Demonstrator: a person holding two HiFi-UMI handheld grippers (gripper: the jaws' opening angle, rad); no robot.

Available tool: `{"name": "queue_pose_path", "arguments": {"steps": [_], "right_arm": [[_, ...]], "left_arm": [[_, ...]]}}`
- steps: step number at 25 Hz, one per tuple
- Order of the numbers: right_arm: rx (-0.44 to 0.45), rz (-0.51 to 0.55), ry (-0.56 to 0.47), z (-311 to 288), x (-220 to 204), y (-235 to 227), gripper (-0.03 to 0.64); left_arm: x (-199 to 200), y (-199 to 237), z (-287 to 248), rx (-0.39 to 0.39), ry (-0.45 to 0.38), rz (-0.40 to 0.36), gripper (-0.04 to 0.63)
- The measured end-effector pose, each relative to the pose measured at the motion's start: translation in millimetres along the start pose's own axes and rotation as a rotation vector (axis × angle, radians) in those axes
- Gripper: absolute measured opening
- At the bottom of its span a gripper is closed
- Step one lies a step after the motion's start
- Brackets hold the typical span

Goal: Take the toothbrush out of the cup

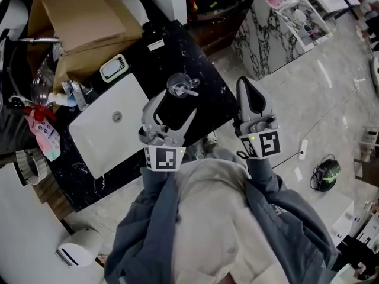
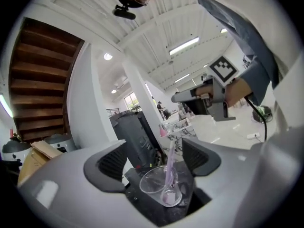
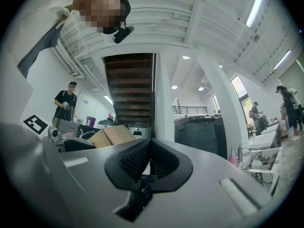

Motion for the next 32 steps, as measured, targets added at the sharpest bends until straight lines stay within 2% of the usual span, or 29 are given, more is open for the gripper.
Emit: {"name": "queue_pose_path", "arguments": {"steps": [5,12,19,22,27,32], "right_arm": [[-0.002,-0.001,0.002,0.1,0.1,0.3,0.005],[-0.003,-0.002,-0.002,0.7,0.5,0.2,0.005],[-0.006,-0.001,-0.003,2.2,2.9,1.4,0.005],[-0.007,0.001,-0.005,2.3,3.9,1.8,0.005],[-0.012,0.003,-0.003,3.3,2.7,0.6,0.005],[-0.015,0.001,-0.005,3.5,3.3,-0.6,0.005]], "left_arm": [[-12.3,-4.6,-15.3,-0.039,0.037,0.017,0.393],[-26.8,-18.7,-33.2,-0.092,0.089,-0.054,0.271],[-33.0,-24.4,-43.6,-0.117,0.102,-0.086,0.185],[-34.1,-25.0,-46.8,-0.124,0.102,-0.104,0.128],[-33.5,-26.5,-48.3,-0.124,0.095,-0.118,0.106],[-20.6,-18.7,-42.3,-0.086,0.042,-0.083,0.101]]}}
Point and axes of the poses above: the fingertips, and each gripper's own axes: z backward along the fingers, y to its left, x out of its top, the point moved 7 cm from there along z, backward along the fingers, and after that the axes turned 4 degrees about y, right-handed, at the moved point
